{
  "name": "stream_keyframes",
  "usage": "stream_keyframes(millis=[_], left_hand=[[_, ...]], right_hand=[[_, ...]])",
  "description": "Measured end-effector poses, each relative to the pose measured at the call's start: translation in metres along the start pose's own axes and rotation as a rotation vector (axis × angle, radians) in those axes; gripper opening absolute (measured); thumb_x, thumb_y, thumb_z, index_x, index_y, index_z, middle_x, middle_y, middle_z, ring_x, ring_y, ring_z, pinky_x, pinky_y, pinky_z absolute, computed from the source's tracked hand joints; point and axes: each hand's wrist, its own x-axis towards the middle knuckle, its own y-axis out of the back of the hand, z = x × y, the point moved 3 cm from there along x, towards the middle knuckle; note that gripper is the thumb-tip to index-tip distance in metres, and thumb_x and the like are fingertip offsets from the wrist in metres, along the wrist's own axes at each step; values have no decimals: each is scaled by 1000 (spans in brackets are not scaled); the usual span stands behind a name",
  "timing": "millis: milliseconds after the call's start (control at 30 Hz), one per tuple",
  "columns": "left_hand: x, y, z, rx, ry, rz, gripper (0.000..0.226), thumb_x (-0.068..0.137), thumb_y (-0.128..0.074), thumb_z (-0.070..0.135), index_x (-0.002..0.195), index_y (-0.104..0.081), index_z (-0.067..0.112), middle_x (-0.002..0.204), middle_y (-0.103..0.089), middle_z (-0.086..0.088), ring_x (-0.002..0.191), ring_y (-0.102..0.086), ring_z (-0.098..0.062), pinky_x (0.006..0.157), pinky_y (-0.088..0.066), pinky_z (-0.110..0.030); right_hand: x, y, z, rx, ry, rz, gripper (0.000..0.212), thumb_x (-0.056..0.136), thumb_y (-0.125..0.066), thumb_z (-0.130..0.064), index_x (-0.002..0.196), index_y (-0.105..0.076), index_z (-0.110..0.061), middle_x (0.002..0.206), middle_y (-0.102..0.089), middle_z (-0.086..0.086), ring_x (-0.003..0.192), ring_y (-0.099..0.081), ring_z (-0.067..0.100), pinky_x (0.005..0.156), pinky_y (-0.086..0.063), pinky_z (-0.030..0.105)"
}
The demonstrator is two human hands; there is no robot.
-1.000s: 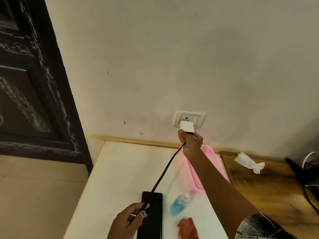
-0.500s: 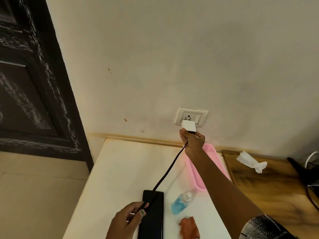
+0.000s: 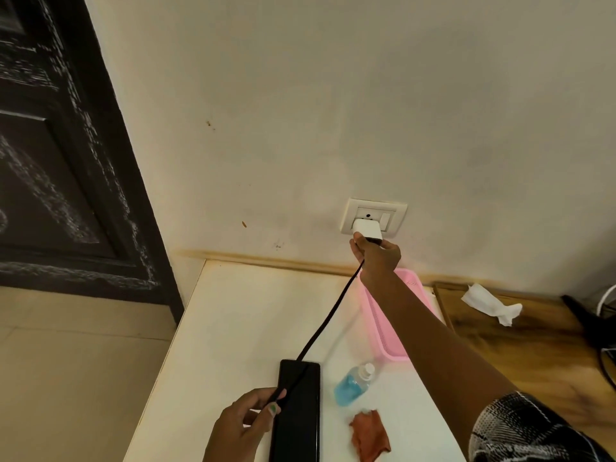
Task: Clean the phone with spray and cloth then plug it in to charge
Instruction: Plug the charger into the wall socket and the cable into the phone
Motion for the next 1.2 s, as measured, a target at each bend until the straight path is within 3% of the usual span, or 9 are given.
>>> stream_keyframes(millis=[267, 367, 433, 567, 700, 800, 933, 1067, 1200], left_hand=[[-2, -1, -1, -17, 4, -1, 29, 91, -58, 3, 94, -71, 29, 82, -71, -2, 65, -60, -15, 70, -47, -21], [-7, -4, 5, -26, -1, -13, 25, 91, -58, 5, 96, -71, 25, 82, -71, -2, 62, -60, -10, 66, -47, -15], [-12, -5, 8, -50, 2, -5, 24, 91, -59, 5, 96, -73, 24, 80, -70, 0, 59, -60, -5, 64, -46, -15], [-19, -9, 16, -161, 46, 1, 20, 92, -58, 8, 101, -72, 19, 78, -68, 2, 62, -60, -5, 62, -49, -19], [-25, -12, 27, -418, 175, 31, 17, 92, -60, 13, 100, -73, 19, 86, -73, 3, 78, -67, -12, 70, -58, -28], [-32, -15, 36, -544, 179, 14, 17, 91, -61, 15, 103, -73, 18, 104, -72, 0, 98, -67, -16, 78, -60, -37], [-43, -23, 46, -590, 172, -37, 20, 94, -57, 18, 108, -71, 21, 102, -73, -2, 97, -69, -17, 76, -59, -37], [-48, -38, 42, -560, 222, -52, 18, 93, -59, 19, 103, -73, 25, 94, -72, 2, 90, -66, -14, 72, -56, -37], [-47, -50, 30, -402, 209, -7, 19, 96, -53, 30, 109, -67, 29, 111, -65, 7, 102, -59, -11, 77, -53, -38]], right_hand=[[3, -3, -6, -109, 5, -14, 52, 73, -70, 13, 119, -47, 11, 123, -50, 26, 101, -59, 41, 71, -57, 34], [3, 1, -13, -306, 26, -98, 48, 75, -73, 3, 116, -50, 13, 107, -57, 25, 81, -63, 35, 54, -55, 28], [-3, 4, -17, -495, 27, -113, 54, 77, -75, -11, 119, -46, 6, 108, -58, 22, 79, -58, 27, 64, -49, 33], [-48, 9, -28, -720, 311, -5, 61, 76, -73, -24, 122, -36, -9, 120, -38, 12, 102, -48, 24, 87, -45, 35], [-141, 47, -7, -631, 557, -207, 36, 80, -64, -8, 111, -46, -18, 110, -50, 7, 91, -53, 11, 75, -48, 20], [-208, 90, 27, -732, 459, -391, 24, 86, -60, -10, 100, -52, -27, 97, -58, -4, 80, -56, -4, 64, -44, 5], [-260, 132, 63, -852, 246, -546, 21, 91, -56, -14, 96, -52, -34, 86, -63, -14, 80, -57, -13, 64, -44, 2], [-264, 157, 75, -998, 300, -510, 14, 93, -52, -10, 98, -62, -18, 87, -67, -7, 78, -62, -1, 65, -45, 8], [-243, 175, 82, -1064, 266, -398, 16, 95, -47, -10, 89, -61, -11, 80, -60, 1, 77, -57, 15, 67, -44, 17]])
